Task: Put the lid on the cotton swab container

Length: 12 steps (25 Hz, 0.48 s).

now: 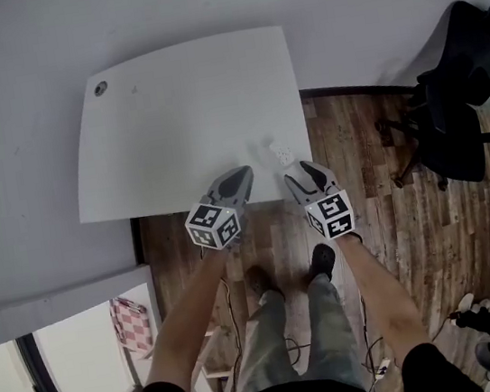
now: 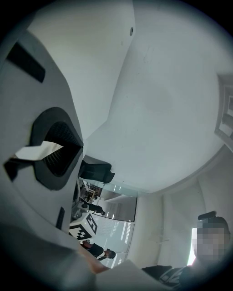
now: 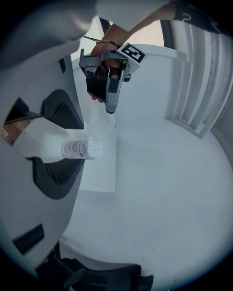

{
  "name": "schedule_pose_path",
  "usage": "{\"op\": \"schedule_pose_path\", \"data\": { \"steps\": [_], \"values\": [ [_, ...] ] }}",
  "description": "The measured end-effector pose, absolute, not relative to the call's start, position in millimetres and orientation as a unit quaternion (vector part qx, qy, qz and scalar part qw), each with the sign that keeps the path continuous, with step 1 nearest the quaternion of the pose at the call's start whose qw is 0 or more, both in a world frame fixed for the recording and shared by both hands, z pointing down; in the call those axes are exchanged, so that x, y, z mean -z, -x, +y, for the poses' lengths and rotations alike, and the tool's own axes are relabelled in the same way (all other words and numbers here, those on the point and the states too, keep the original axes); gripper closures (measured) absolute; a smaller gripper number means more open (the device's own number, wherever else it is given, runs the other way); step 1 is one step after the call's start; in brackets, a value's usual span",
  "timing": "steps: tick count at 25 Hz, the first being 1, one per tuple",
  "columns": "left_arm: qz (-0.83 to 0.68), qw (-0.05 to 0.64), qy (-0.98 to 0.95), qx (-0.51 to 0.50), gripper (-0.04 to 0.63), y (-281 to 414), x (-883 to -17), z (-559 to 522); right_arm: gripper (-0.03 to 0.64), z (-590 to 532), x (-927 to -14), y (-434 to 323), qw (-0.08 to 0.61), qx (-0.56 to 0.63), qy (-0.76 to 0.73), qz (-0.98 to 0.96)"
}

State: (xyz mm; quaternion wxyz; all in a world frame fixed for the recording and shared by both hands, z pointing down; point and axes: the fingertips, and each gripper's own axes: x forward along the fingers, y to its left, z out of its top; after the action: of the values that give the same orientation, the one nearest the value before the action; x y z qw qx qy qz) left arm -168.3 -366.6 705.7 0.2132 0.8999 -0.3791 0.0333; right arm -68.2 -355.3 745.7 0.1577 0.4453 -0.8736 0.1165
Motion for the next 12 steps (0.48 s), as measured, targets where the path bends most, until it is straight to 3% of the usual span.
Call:
{"op": "schedule_pose_path", "data": {
  "steps": [12],
  "values": [
    [-0.356, 0.201, -0.912, -0.028, 0.571, 155.3, -714.6, -370.6, 0.399, -370.6, -767.7, 76.5, 0.161, -0.106, -0.459, -0.867]
  ]
}}
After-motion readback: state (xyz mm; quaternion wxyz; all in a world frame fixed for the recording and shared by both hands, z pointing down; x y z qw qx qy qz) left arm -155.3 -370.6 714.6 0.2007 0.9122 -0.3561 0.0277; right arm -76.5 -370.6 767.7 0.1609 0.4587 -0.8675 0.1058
